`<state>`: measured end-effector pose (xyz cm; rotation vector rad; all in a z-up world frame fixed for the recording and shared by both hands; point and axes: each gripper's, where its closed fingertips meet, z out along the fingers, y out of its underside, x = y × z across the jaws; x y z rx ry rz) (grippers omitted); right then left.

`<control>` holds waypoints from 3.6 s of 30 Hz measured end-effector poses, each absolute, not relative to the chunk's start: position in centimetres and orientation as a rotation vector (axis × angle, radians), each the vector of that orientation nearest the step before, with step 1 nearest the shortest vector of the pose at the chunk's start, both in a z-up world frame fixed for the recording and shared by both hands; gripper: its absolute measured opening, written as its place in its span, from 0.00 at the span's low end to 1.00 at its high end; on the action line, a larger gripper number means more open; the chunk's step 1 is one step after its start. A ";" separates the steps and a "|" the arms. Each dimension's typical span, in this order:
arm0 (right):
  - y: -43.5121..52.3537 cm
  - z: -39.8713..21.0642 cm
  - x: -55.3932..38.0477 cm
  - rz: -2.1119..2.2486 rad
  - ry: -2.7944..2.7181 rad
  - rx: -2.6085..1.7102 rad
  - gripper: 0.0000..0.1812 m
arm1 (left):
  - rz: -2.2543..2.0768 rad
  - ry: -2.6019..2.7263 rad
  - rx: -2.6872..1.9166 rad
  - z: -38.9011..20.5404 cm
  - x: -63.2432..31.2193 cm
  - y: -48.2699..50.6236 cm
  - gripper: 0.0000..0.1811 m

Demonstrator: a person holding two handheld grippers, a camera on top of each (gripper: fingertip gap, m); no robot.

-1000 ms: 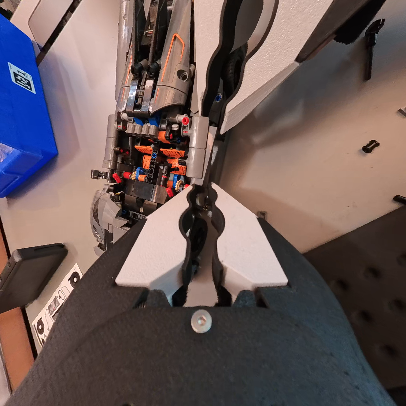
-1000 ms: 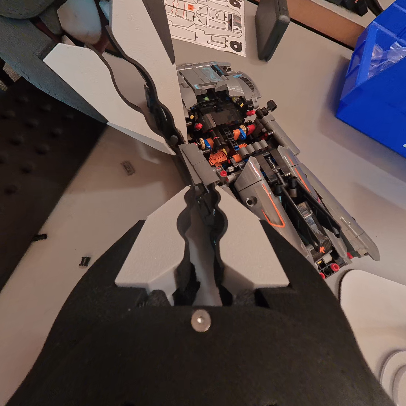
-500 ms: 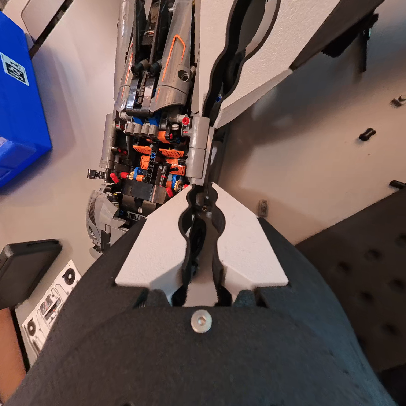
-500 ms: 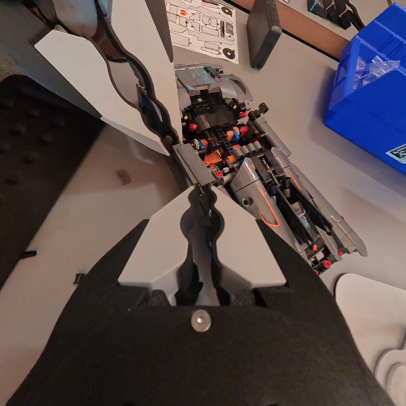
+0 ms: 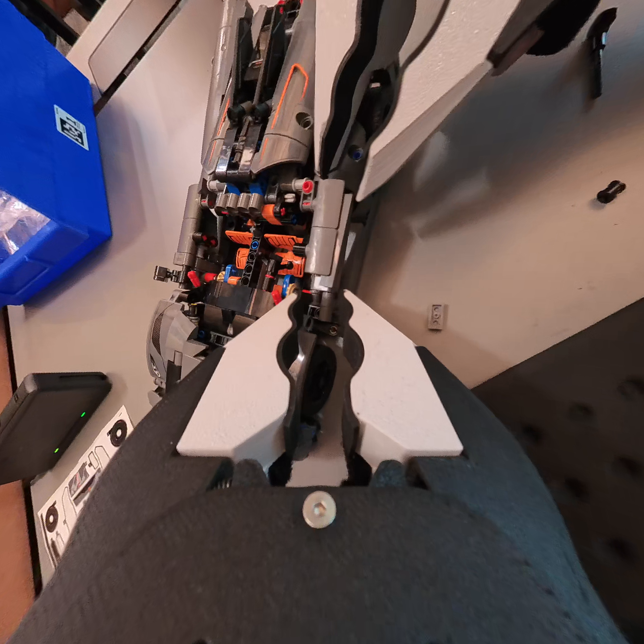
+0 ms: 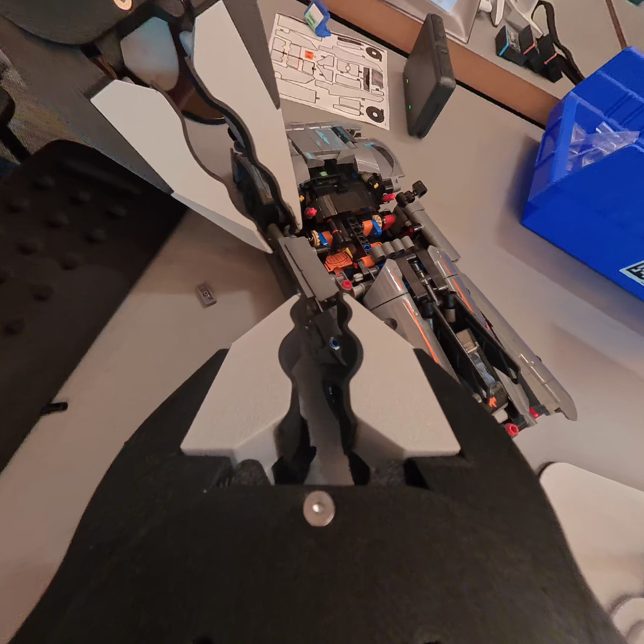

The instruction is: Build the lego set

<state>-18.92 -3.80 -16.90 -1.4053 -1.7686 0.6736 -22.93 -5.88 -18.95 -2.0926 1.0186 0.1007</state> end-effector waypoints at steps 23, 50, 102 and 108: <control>-3.8 -17.0 -18.9 0.612 -1.800 -1.354 0.06 | 0.047 1.028 -2.004 -18.7 -22.5 -6.1 0.03; -4.2 -17.6 -18.9 0.657 -1.816 -1.411 0.07 | 0.023 1.011 -2.021 -18.7 -22.6 -6.2 0.02; -3.9 -17.5 -19.2 0.674 -1.780 -1.409 0.02 | 0.251 1.037 -1.938 -18.7 -22.4 -5.8 0.06; -4.1 -17.6 -19.1 0.657 -1.803 -1.397 0.02 | 0.289 1.046 -1.920 -18.7 -22.3 -5.8 0.06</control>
